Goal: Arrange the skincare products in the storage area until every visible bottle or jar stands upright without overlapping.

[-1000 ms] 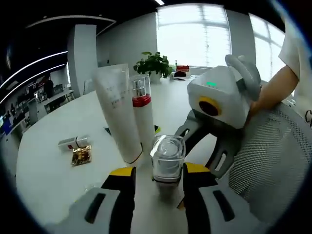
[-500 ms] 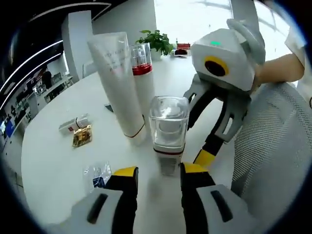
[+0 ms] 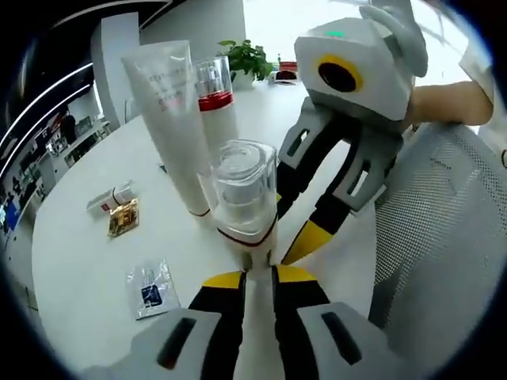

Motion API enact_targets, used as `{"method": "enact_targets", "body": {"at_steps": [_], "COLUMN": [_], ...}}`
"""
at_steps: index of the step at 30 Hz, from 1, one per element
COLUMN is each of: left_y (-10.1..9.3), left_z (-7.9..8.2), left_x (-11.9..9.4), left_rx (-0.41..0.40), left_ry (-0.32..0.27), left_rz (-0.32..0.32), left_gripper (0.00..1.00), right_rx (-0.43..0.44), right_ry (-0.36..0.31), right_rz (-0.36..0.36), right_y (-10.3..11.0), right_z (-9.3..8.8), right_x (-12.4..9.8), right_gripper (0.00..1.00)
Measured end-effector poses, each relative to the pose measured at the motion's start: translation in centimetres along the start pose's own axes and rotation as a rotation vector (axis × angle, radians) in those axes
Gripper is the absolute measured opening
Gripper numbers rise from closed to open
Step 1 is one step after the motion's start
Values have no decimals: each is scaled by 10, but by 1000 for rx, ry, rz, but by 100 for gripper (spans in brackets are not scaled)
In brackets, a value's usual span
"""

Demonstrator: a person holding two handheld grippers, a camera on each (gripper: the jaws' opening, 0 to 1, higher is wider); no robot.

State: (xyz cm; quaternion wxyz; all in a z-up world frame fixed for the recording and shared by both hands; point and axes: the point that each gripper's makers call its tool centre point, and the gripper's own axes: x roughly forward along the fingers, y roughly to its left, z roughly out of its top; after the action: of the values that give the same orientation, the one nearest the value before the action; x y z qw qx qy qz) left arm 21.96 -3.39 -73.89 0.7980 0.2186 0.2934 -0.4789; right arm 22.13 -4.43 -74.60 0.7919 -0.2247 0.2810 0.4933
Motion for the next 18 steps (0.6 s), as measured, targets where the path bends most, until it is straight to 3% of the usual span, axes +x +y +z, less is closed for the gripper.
{"method": "enact_targets", "body": {"at_steps": [18], "left_y": [-1], "left_z": [9], "left_x": [13], "left_rx": [33], "left_ry": [10], "left_rz": [-13], "left_gripper": [8], "right_rx": [51], "right_ry": [-23], "right_rz": [-54], "right_y": [-17], "right_z": [0], "right_x": [-9], "right_gripper": [17]}}
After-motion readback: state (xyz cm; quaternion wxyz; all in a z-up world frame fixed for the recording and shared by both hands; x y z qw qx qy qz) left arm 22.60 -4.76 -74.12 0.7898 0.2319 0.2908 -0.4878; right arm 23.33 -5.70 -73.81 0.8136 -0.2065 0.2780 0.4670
